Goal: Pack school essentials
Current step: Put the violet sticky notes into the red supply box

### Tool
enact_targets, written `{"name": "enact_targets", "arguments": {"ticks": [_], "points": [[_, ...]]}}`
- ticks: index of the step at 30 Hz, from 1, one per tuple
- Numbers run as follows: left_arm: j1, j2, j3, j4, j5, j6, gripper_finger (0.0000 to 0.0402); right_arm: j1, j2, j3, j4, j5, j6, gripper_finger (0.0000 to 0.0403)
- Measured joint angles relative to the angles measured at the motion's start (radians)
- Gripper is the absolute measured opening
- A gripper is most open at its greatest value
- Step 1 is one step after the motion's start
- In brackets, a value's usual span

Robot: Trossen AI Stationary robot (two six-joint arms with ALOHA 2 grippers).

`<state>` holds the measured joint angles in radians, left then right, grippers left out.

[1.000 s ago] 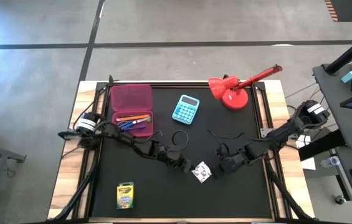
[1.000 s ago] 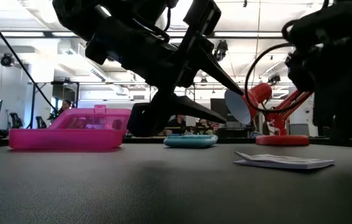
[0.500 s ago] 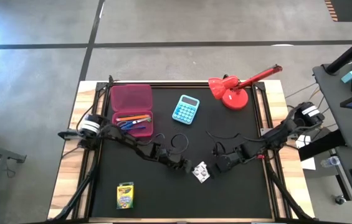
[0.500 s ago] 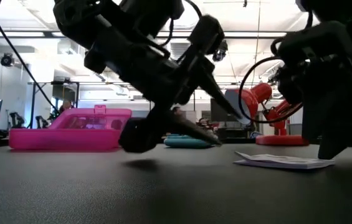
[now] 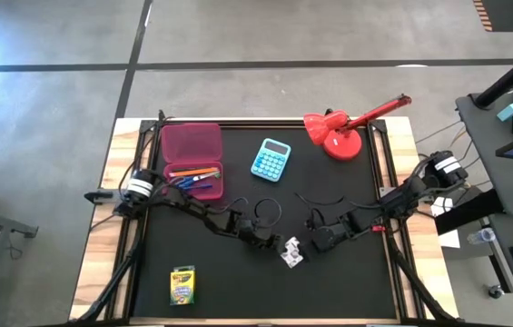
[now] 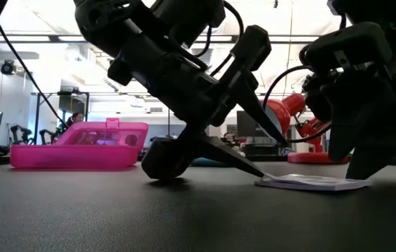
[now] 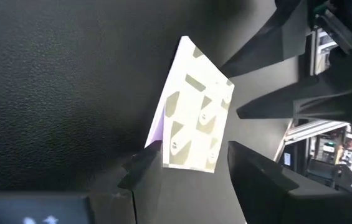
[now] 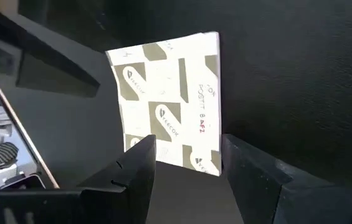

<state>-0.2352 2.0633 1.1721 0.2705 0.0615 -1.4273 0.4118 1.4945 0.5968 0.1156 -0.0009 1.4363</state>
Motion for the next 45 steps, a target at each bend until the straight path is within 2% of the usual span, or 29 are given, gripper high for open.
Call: {"name": "enact_targets", "arguments": {"ticks": [11, 18, 27, 31, 40, 45], "points": [[-0.004, 0.004, 0.011, -0.043, -0.008, 0.004, 0.0162, 0.0, 0.007, -0.001, 0.059, 0.0, -0.041, 0.0176], [-0.006, 0.004, 0.01, -0.063, -0.007, 0.004, 0.0162, 0.0, 0.008, -0.001, 0.201, 0.001, -0.087, 0.0176], [-0.007, 0.004, 0.018, -0.073, -0.007, 0.018, 0.0162, -0.003, 0.045, -0.002, 0.212, 0.03, -0.058, 0.0172], [-0.007, 0.004, 0.019, -0.073, -0.007, 0.023, 0.0162, -0.003, 0.073, -0.002, 0.216, 0.03, -0.047, 0.0143], [-0.008, 0.0, 0.016, -0.072, 0.003, 0.054, 0.0162, -0.003, 0.084, -0.001, 0.219, 0.027, -0.024, 0.0019], [-0.007, -0.017, 0.011, -0.083, 0.043, 0.101, 0.0162, -0.003, 0.082, 0.0, 0.219, 0.023, -0.008, 0.001]]}}
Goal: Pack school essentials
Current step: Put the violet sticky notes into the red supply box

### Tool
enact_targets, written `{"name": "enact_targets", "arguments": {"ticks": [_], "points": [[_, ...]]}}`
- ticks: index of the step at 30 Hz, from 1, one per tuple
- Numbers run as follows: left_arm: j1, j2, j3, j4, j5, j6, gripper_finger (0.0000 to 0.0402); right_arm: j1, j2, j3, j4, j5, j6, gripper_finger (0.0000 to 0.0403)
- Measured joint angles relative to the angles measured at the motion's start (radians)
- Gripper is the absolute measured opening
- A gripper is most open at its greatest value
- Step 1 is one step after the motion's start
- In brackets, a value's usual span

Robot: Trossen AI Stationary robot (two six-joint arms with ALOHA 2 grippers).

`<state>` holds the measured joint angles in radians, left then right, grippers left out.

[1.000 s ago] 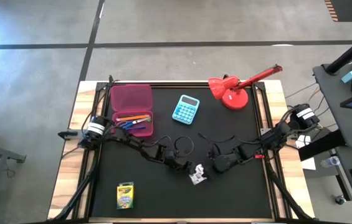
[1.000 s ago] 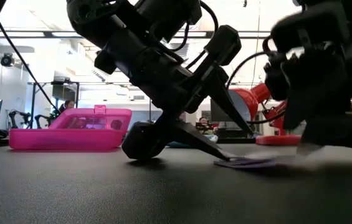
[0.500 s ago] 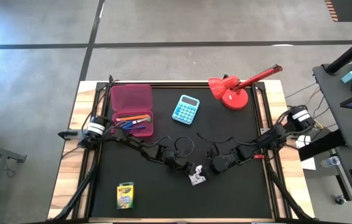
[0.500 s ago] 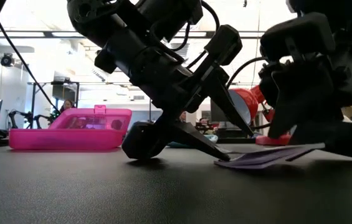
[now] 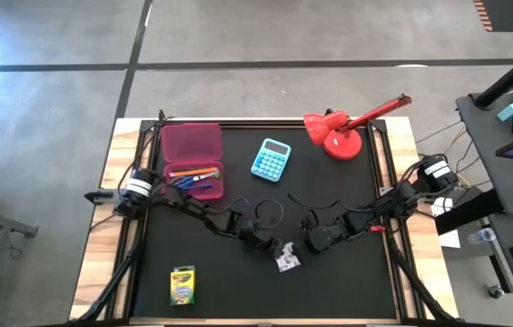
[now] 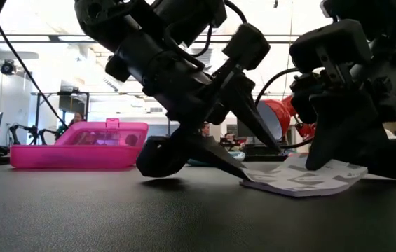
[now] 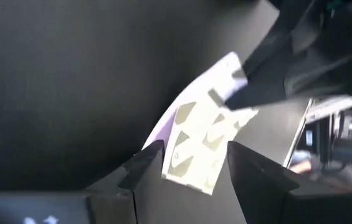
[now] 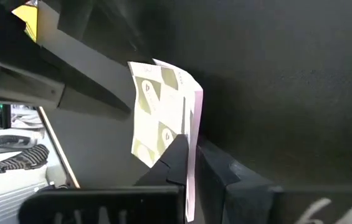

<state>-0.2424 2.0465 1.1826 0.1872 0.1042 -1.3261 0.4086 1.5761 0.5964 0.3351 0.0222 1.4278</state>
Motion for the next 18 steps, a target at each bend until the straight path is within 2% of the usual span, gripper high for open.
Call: {"name": "enact_targets", "arguments": {"ticks": [5, 13, 18], "points": [[0.001, -0.075, -0.027, -0.026, 0.035, 0.074, 0.0162, 0.001, -0.019, 0.0, -0.005, -0.025, 0.007, 0.0009], [0.012, -0.248, -0.03, -0.312, 0.025, 0.301, 0.0162, -0.042, -0.047, 0.004, -0.014, -0.025, -0.016, 0.0009], [0.017, -0.355, -0.029, -0.406, 0.024, 0.463, 0.0162, -0.128, -0.057, 0.047, -0.007, -0.023, -0.117, 0.0009]]}}
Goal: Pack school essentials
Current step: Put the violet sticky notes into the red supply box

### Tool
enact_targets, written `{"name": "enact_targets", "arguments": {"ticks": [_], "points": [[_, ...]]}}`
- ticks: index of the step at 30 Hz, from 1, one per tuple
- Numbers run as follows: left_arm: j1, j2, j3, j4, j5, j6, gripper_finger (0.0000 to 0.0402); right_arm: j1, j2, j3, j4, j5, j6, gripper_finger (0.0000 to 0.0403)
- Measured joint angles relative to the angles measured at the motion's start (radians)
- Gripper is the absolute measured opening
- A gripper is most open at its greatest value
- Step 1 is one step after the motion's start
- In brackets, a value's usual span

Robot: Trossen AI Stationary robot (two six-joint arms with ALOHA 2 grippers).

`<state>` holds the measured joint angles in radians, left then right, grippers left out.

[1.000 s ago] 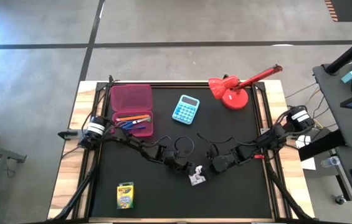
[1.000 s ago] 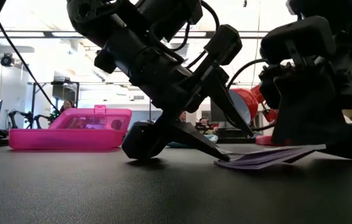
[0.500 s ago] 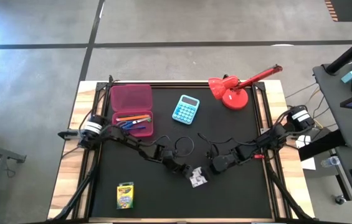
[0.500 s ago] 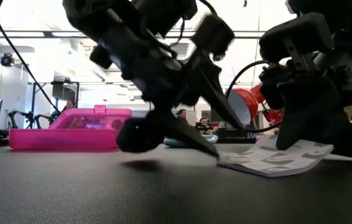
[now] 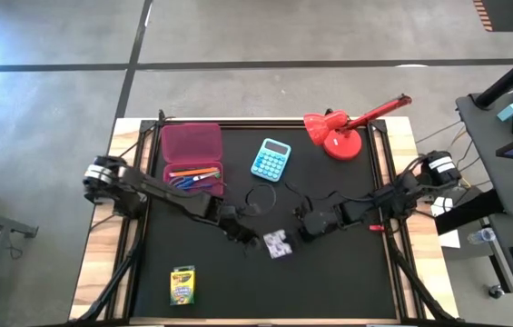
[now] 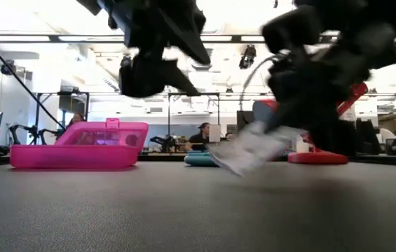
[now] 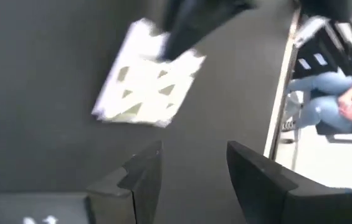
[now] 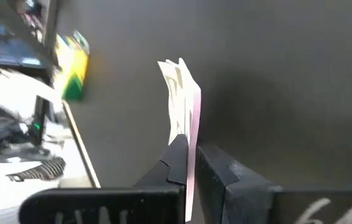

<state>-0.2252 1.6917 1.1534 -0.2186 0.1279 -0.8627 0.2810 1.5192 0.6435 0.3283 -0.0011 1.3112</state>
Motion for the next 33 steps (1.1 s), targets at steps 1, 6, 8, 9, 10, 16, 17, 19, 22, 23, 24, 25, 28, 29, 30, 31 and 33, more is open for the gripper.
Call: {"name": "enact_targets", "arguments": {"ticks": [1, 6, 8, 9, 10, 16, 17, 19, 22, 23, 24, 25, 28, 29, 30, 31, 33], "points": [[0.003, -0.022, 0.0, -0.014, -0.006, 0.029, 0.0162, -0.022, 0.0, 0.014, 0.001, 0.0, -0.026, 0.0009], [0.034, -0.146, 0.001, -0.127, -0.102, 0.195, 0.0162, -0.133, 0.004, 0.094, -0.014, -0.023, -0.185, 0.0009], [0.056, -0.184, 0.001, -0.182, -0.13, 0.257, 0.0162, -0.17, 0.004, 0.123, -0.018, -0.026, -0.258, 0.0009], [0.066, -0.201, 0.001, -0.201, -0.139, 0.302, 0.0162, -0.187, 0.002, 0.135, -0.026, -0.026, -0.302, 0.0009], [0.075, -0.217, 0.001, -0.213, -0.143, 0.364, 0.0162, -0.203, 0.0, 0.148, -0.036, -0.028, -0.348, 0.0009], [0.137, -0.292, 0.001, -0.264, -0.145, 0.728, 0.0162, -0.269, 0.001, 0.27, -0.235, -0.086, -0.714, 0.0009], [0.154, -0.297, 0.001, -0.264, -0.148, 0.769, 0.0162, -0.273, 0.001, 0.297, -0.284, -0.087, -0.789, 0.0009], [0.186, -0.301, 0.001, -0.263, -0.152, 0.835, 0.0162, -0.274, 0.001, 0.357, -0.369, -0.084, -0.948, 0.0009], [0.229, -0.297, 0.001, -0.263, -0.14, 0.875, 0.0162, -0.275, 0.001, 0.443, -0.44, -0.076, -1.125, 0.0009], [0.242, -0.292, 0.001, -0.262, -0.127, 0.876, 0.0162, -0.275, 0.001, 0.472, -0.458, -0.067, -1.16, 0.0009], [0.251, -0.289, 0.001, -0.263, -0.113, 0.876, 0.0162, -0.276, 0.001, 0.499, -0.479, -0.046, -1.189, 0.0009], [0.258, -0.286, 0.001, -0.264, -0.104, 0.877, 0.0162, -0.277, 0.001, 0.527, -0.505, -0.027, -1.217, 0.0009], [0.265, -0.283, 0.001, -0.26, -0.102, 0.896, 0.0162, -0.287, 0.002, 0.593, -0.561, 0.002, -1.286, 0.0009], [0.267, -0.282, 0.001, -0.26, -0.102, 0.901, 0.0162, -0.291, 0.002, 0.609, -0.573, 0.003, -1.302, 0.0009], [0.268, -0.281, 0.001, -0.261, -0.101, 0.903, 0.0162, -0.294, 0.002, 0.625, -0.586, 0.005, -1.313, 0.0009], [0.269, -0.28, 0.001, -0.261, -0.102, 0.903, 0.0162, -0.297, 0.002, 0.641, -0.596, 0.004, -1.325, 0.0009], [0.272, -0.28, 0.001, -0.259, -0.11, 0.903, 0.0161, -0.301, 0.002, 0.666, -0.613, 0.003, -1.341, 0.0009]]}}
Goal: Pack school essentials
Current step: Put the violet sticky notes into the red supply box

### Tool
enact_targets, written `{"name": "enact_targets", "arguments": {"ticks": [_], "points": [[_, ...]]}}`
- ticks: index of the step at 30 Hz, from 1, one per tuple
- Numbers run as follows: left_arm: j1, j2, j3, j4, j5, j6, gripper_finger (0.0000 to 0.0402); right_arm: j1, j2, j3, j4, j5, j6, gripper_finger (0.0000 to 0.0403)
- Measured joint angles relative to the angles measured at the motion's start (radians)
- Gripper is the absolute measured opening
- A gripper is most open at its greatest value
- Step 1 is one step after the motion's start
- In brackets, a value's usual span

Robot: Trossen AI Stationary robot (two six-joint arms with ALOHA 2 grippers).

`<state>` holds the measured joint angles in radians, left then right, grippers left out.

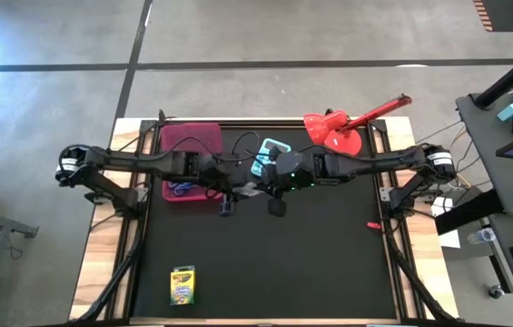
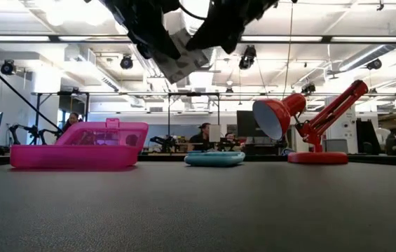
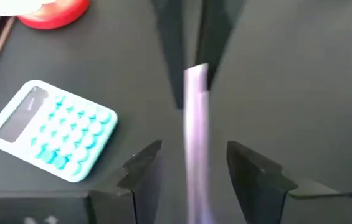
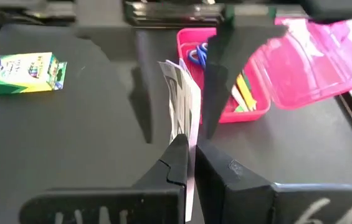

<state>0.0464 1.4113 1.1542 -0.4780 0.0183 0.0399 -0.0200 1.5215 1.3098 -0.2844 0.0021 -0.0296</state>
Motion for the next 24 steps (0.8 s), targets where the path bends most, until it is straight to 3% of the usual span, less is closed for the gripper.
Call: {"name": "enact_targets", "arguments": {"ticks": [4, 11, 17, 24], "points": [[0.001, 0.0, 0.0, 0.0, -0.021, -0.007, 0.013, 0.0, 0.0, 0.023, -0.044, 0.0, -0.014, 0.0009], [0.0, 0.0, 0.0, -0.002, -0.02, -0.009, 0.0013, 0.0, 0.0, 0.021, -0.073, -0.001, 0.024, 0.0009], [0.003, 0.0, 0.0, -0.004, -0.02, -0.01, 0.0002, -0.007, 0.0, 0.043, -0.117, -0.002, 0.086, 0.0024], [0.043, 0.0, 0.0, -0.024, -0.01, -0.061, 0.0001, -0.041, 0.0, 0.181, -0.407, 0.0, 0.191, 0.0107]]}}
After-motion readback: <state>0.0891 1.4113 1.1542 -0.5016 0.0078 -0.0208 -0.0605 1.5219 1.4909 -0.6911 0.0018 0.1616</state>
